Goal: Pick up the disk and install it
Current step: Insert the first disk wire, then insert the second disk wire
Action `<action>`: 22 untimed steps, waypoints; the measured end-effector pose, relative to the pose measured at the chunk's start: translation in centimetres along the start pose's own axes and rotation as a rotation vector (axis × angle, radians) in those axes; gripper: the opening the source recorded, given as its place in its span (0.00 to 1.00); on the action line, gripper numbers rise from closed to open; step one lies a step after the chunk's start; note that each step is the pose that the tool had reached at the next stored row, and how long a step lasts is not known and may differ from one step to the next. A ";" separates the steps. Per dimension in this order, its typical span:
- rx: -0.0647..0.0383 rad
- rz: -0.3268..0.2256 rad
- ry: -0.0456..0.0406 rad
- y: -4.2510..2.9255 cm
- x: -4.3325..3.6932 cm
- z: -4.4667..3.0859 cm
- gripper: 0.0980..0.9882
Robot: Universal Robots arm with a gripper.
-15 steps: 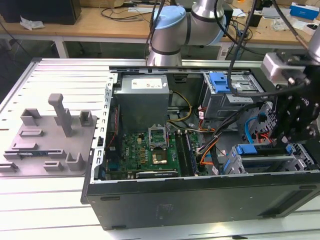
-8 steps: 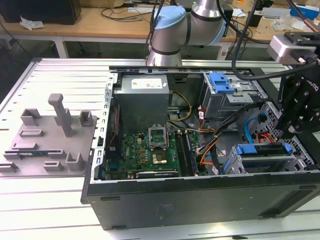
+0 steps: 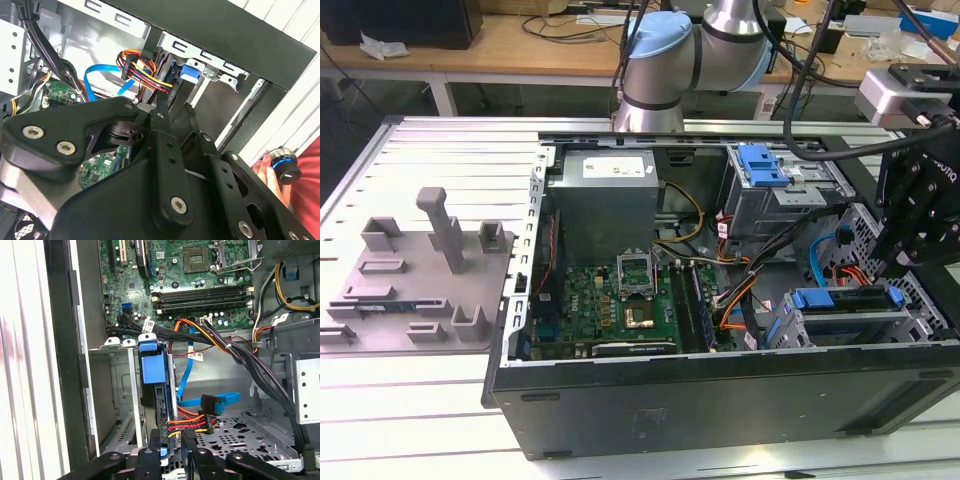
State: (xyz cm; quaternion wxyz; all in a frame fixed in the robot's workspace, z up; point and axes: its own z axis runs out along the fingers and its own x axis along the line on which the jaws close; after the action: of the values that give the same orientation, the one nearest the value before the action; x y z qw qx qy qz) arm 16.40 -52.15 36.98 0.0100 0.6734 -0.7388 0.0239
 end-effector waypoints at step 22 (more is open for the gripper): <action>0.006 -0.002 0.1096 0.30 -3.21 -0.15 0.23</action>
State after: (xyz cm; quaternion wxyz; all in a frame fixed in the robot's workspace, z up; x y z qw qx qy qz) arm 16.40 -48.91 36.97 0.0485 0.6719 -0.7364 0.0629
